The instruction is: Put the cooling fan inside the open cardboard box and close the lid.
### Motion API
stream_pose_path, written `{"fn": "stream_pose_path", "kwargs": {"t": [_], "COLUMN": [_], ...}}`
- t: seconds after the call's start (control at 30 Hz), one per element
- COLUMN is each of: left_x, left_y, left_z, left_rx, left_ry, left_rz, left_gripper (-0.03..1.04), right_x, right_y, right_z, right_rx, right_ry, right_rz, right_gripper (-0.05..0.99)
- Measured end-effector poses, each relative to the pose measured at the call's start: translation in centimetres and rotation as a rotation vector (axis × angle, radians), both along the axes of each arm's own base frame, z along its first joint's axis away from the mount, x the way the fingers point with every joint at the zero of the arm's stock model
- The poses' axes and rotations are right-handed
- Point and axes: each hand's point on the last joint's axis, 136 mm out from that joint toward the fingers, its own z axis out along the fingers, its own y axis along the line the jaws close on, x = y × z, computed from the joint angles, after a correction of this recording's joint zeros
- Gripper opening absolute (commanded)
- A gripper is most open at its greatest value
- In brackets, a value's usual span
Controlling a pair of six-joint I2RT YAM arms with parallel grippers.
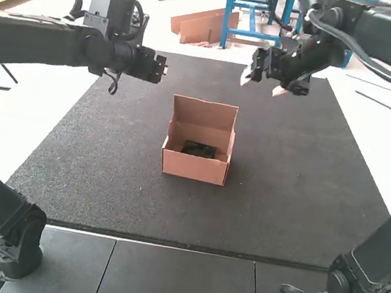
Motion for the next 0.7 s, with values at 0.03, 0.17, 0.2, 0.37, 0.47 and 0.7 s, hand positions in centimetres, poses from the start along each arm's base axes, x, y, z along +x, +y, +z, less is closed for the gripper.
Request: {"fn": "stream_pose_path", "kwargs": {"t": [0.03,0.17,0.2,0.37,0.47,0.7], "left_x": [0.4,1.7,2.0,3.0,3.4,4.7], "left_y": [-0.3,-2.5,-3.2,-6.5,-8.0,-9.7], "left_z": [-0.1,0.0,0.2,0.7,0.3,-2.3], "left_rx": [0.002,0.004,0.003,0.000,0.002,0.022], "left_ry": [0.004,0.006,0.002,-0.006,0.000,0.046], "left_rz": [-0.004,-0.040,-0.051,-0.109,-0.133,-0.152], "left_gripper": [0.97,0.97,0.97,0.97,0.97,0.97], "right_x": [0.7,2.2,2.3,2.5,2.5,2.5], "right_y": [-1.2,-5.4,-6.0,-7.7,-7.7,-7.7], "right_z": [0.6,1.4,1.3,0.2,0.2,0.1], "right_rx": [-0.008,-0.061,-0.074,-0.118,-0.120,-0.113], "right_ry": [-0.033,-0.111,-0.115,-0.111,-0.111,-0.107], "right_rz": [-0.044,-0.184,-0.205,-0.257,-0.260,-0.259], "right_gripper": [0.92,0.92,0.92,0.92,0.92,0.92]}}
